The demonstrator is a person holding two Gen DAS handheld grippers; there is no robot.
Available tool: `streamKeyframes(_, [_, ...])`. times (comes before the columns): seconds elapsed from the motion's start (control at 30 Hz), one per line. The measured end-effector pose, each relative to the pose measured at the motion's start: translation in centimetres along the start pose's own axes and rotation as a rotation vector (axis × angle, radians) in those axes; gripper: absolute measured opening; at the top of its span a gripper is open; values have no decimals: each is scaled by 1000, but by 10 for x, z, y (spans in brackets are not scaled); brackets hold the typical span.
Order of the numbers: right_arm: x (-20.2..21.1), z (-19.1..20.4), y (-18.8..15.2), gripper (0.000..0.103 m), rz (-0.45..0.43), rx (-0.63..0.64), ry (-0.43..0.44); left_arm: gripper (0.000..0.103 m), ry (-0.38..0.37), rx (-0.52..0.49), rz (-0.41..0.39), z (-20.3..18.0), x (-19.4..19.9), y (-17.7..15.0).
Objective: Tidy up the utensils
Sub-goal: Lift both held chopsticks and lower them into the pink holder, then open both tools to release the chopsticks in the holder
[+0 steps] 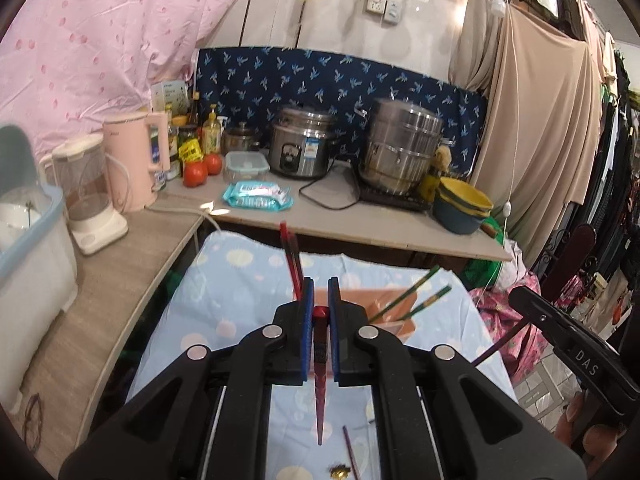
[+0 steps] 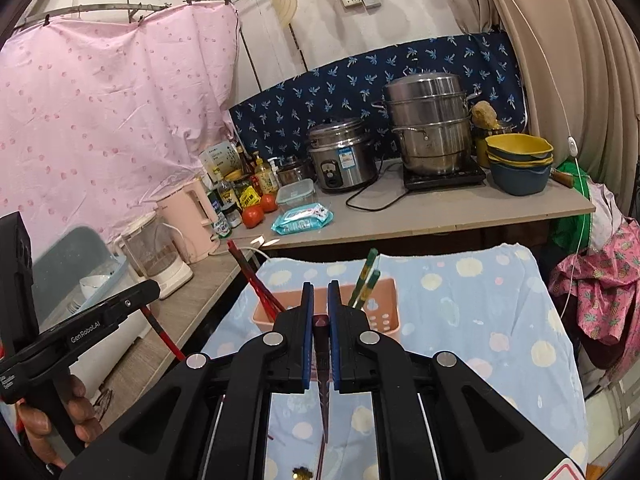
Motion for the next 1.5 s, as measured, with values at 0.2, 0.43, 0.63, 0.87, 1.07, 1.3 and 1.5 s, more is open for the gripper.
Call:
streamKeyframes(0.2, [2,7,44,7,-89,-8,20,7,-27,-21,-102,-15,8,48])
streamKeyframes(0.43, [-8,4,101,7,-175,-44,28,7,-8,-33,-195,-17,0,98])
streamKeyframes(0.63, [-37,-2,124,7,-179,-75,5,7,13,-28,-182,-7,-32,108])
streamKeyframes(0.87, [-76,5,108,7,-107,-46,-10,7,17,-11,-110,5,-67,87])
streamKeyframes(1.07, [-107,9,78,7,-21,-31,-11,7,20,6,-42,13,-91,63])
streamKeyframes(1.3, [-123,11,63,7,22,-3,-30,7,32,16,0,20,-106,49])
streamKeyframes(1.5, [-127,11,62,7,31,9,-42,7,35,18,8,21,-108,44])
Point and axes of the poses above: each gripper's, at about its wrist camera, not at the fingertips, and x roughly against the way its jaws point, z to its left, y to its top, the point moved 1 cm from there along -x, roughly the way its jaws point, and after that the axes turned 7 degrees about -y, right-handed, at the moved point
